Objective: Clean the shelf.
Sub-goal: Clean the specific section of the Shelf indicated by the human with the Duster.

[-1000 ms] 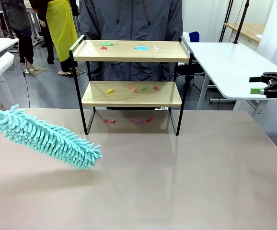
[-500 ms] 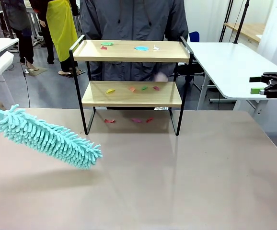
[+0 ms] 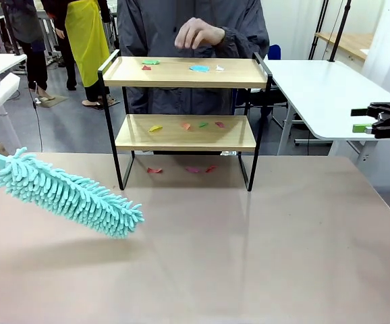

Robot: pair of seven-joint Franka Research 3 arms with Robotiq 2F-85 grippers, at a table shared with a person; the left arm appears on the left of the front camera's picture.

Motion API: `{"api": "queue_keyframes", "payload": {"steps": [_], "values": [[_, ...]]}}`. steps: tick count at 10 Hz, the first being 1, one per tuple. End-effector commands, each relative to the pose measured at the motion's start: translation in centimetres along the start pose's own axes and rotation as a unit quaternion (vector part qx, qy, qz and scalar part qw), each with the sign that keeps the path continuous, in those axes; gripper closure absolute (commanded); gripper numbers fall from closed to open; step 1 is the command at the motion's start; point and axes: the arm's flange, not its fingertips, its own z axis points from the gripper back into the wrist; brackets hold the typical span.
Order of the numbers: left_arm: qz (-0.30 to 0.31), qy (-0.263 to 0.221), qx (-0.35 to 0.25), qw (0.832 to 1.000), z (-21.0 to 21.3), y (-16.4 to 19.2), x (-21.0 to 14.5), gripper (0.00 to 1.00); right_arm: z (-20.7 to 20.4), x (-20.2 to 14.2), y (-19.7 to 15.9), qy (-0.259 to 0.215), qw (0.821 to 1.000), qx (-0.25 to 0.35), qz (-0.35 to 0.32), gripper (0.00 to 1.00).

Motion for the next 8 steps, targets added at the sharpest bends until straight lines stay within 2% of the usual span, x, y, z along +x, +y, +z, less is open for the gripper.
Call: {"api": "queue_keyframes", "payload": {"steps": [1, 8], "values": [[-0.002, -0.004, -0.001, 1.0, 0.13, -0.21, -0.06, 0.87, -0.14, 0.25, 0.04, 0.0, 1.0, 0.0, 0.002, 0.0], [-0.002, -0.004, -0.001, 1.0, 0.13, -0.21, -0.06, 0.87, -0.14, 0.25, 0.04, 0.0, 1.0, 0.0, 0.002, 0.0]]}}
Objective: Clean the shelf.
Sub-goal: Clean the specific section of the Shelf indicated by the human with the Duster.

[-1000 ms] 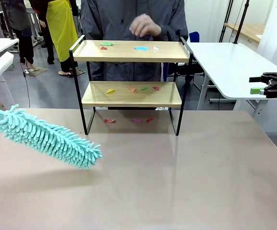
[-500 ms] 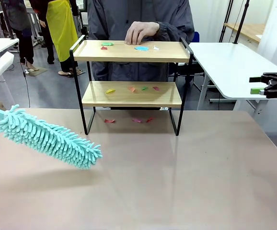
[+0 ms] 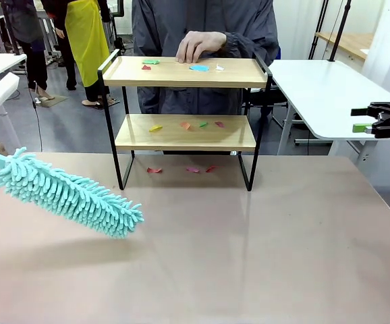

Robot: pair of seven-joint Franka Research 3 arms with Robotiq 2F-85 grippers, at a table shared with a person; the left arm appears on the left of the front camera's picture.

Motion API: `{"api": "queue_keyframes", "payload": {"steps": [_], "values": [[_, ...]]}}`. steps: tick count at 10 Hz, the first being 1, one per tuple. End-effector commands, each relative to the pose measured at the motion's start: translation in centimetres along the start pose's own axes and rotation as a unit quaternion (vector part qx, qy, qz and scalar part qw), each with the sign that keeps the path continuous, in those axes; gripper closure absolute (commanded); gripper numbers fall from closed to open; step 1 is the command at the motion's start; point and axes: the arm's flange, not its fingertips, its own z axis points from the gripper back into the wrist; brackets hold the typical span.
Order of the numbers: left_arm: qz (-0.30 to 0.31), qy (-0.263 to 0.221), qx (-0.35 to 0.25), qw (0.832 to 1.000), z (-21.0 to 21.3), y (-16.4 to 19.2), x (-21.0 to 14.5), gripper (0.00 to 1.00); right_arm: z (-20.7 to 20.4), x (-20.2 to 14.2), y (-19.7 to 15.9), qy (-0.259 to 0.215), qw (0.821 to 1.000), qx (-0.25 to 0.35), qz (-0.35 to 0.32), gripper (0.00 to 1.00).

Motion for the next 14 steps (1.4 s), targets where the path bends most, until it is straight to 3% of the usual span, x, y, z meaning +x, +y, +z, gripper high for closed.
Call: {"api": "queue_keyframes", "payload": {"steps": [1, 5, 9, 10, 12, 14], "values": [[-0.002, -0.004, -0.001, 1.0, 0.1, -0.2, -0.1, 0.87, -0.1, 0.2, 0.0, 0.0, 1.0, 0.0, 0.002, 0.0], [0.0, 0.0, 0.0, 1.0, 0.0, 0.0, 0.0, 0.87, -0.1, 0.2, 0.0, 0.0, 1.0, 0.0, 0.002, 0.0], [0.013, -0.128, 0.072, 0.989, 9.6, -2.6, 2.2, 0.87, -0.1, 0.2, 0.0, 0.0, 1.0, 0.0, 0.002, 0.0], [0.043, -0.129, 0.068, 0.988, 12.3, -3.4, 4.0, 0.87, -0.1, 0.2, 0.0, 0.0, 1.0, 0.0, 0.002, 0.0], [0.116, -0.178, 0.06, 0.975, 17.4, -4.6, 8.0, 0.87, -0.1, 0.2, 0.0, 0.0, 1.0, 0.0, 0.002, 0.0], [0.239, -0.214, 0.072, 0.945, 20.1, -4.9, 13.3, 0.87, -0.1, 0.2, 0.0, 0.0, 1.0, 0.0, 0.002, 0.0]]}}
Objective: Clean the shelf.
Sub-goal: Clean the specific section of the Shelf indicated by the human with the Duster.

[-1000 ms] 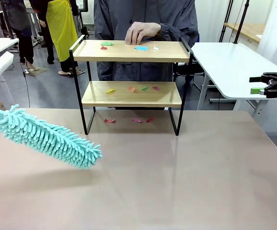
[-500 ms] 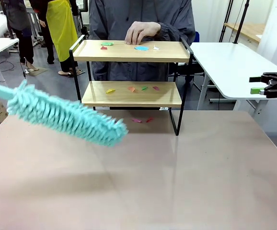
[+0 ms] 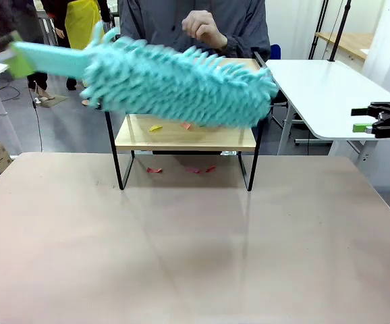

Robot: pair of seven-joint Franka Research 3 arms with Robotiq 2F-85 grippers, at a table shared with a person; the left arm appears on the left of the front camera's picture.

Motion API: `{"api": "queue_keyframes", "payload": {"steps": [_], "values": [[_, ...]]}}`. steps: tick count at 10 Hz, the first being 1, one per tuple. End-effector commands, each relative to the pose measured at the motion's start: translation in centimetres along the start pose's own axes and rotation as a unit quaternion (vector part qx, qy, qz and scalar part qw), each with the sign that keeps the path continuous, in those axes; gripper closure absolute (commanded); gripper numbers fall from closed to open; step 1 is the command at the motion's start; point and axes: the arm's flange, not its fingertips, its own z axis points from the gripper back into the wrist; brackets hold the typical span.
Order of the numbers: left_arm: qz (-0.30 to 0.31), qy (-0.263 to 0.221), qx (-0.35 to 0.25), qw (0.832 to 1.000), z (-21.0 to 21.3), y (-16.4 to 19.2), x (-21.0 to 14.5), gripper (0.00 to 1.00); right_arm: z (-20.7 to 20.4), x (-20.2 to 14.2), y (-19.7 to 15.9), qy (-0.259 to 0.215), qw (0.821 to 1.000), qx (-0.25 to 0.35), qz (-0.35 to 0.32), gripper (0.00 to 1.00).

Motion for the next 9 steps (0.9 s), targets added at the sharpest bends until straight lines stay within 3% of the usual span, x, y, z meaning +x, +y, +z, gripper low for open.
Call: {"api": "queue_keyframes", "payload": {"steps": [1, 3, 4, 5, 8, 9], "values": [[0.127, -0.013, 0.04, 0.991, -0.9, -0.2, 4.9, 0.87, -0.2, 0.2, 0.0, 0.0, 1.0, 0.0, 0.002, 0.0], [0.182, -0.038, 0.022, 0.982, -2.3, -0.2, 8.3, 0.87, -0.2, 0.2, 0.0, 0.0, 1.0, 0.0, 0.002, 0.0], [0.13, 0.023, 0.004, 0.991, -2.7, -0.1, 8.8, 0.87, -0.2, 0.2, 0.0, 0.0, 1.0, 0.0, 0.002, 0.0], [0.16, -0.022, 0.023, 0.987, -2.4, -0.8, 7.5, 0.87, -0.2, 0.2, 0.0, 0.0, 1.0, 0.0, 0.002, 0.0], [0.16, -0.011, 0.012, 0.987, -3.5, -0.5, 8.8, 0.87, -0.2, 0.2, 0.0, 0.0, 1.0, 0.0, 0.002, 0.0], [0.194, -0.038, 0.009, 0.98, -3.7, -1.6, 10.3, 0.87, -0.2, 0.2, 0.0, 0.0, 1.0, 0.0, 0.002, 0.0]]}}
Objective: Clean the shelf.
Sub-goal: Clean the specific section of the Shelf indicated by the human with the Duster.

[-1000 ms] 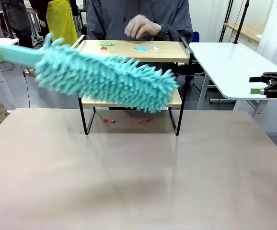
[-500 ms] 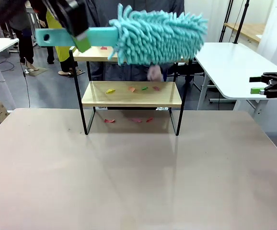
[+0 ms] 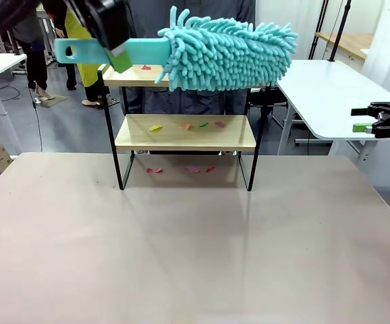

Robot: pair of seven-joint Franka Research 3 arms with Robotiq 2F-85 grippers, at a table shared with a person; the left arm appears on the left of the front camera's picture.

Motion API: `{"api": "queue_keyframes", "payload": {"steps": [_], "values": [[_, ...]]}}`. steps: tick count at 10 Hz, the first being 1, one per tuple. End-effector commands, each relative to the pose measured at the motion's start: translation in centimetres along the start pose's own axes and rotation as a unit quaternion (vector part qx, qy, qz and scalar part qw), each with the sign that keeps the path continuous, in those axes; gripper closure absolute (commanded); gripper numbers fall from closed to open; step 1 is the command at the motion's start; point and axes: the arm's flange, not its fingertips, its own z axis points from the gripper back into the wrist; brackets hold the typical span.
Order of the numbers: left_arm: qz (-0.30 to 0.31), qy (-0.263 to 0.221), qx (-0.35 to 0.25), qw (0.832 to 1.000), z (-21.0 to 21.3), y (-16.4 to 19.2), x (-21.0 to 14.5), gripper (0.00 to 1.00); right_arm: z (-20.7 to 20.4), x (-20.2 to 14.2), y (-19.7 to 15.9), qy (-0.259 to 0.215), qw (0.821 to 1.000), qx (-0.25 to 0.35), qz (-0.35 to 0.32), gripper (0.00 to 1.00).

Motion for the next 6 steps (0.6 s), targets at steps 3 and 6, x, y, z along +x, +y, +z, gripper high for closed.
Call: {"api": "queue_keyframes", "payload": {"steps": [3, 6], "values": [[0.177, -0.063, 0.026, 0.982, -2.6, -2.3, 7.4, 0.87, -0.1, 0.2, 0.0, 0.0, 1.0, 0.0, 0.002, 0.0], [0.256, -0.076, 0.039, 0.963, -4.6, -4.7, 14.3, 0.87, -0.1, 0.2, 0.0, 0.0, 1.0, 0.0, 0.002, 0.0]]}}
